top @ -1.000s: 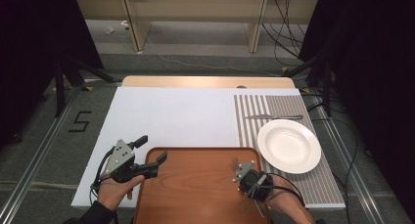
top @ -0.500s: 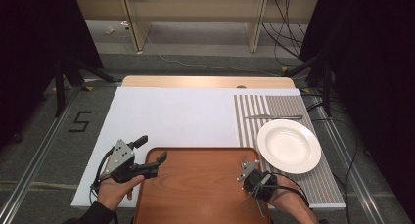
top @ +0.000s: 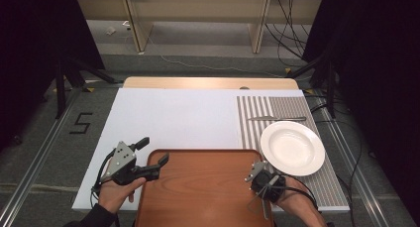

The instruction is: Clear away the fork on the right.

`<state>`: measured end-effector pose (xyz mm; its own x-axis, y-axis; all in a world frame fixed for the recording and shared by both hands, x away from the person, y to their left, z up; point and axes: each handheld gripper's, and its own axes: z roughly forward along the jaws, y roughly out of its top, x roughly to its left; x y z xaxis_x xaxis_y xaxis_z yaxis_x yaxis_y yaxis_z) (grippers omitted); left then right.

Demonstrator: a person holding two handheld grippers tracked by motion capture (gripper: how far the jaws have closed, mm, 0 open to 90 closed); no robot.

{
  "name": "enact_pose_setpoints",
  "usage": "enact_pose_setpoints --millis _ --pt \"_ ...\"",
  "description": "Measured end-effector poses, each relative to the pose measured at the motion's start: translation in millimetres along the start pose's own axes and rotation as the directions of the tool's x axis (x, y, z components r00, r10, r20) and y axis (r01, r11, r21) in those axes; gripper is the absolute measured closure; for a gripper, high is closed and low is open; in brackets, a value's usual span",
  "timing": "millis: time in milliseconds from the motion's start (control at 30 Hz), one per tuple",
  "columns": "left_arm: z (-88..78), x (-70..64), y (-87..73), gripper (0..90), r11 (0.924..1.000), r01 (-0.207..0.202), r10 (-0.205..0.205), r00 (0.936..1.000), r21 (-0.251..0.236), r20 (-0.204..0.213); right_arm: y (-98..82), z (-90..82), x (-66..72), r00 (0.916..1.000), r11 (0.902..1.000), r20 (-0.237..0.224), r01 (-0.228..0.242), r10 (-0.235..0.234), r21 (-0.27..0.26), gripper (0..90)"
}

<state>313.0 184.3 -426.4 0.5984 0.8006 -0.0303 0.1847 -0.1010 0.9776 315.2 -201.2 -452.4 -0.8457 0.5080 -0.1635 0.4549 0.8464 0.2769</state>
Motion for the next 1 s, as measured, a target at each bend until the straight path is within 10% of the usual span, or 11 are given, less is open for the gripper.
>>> enact_pose_setpoints --millis 267,433,567,800,1000 --pt "0.1 0.1 0.0 16.7 1.0 0.0 0.0 1.0 0.0 -0.001 0.8 -6.0 -1.5 0.9992 0.9945 -0.029 -0.03 0.027 -0.1 74.3" --pt "0.1 0.1 0.0 16.7 1.0 0.0 0.0 1.0 0.0 0.0 2.2 -13.3 -3.0 0.9976 0.9676 -0.043 -0.063 0.054 -0.245 61.9" --pt "0.1 0.1 -0.1 16.8 1.0 0.0 0.0 1.0 0.0 0.001 4.0 -23.1 -3.5 0.9931 0.9184 -0.07 -0.114 0.094 -0.379 52.7" --pt "0.2 0.0 -0.2 16.7 1.0 0.0 0.0 1.0 0.005 0.008 2.5 -37.7 -6.7 0.9781 0.8031 -0.115 -0.208 0.173 -0.558 45.6" --pt "0.0 0.1 -0.2 16.7 1.0 0.001 -0.001 0.9999 0.007 0.012 0.4 -44.3 -6.2 0.9732 0.7444 -0.122 -0.228 0.195 -0.628 41.4"
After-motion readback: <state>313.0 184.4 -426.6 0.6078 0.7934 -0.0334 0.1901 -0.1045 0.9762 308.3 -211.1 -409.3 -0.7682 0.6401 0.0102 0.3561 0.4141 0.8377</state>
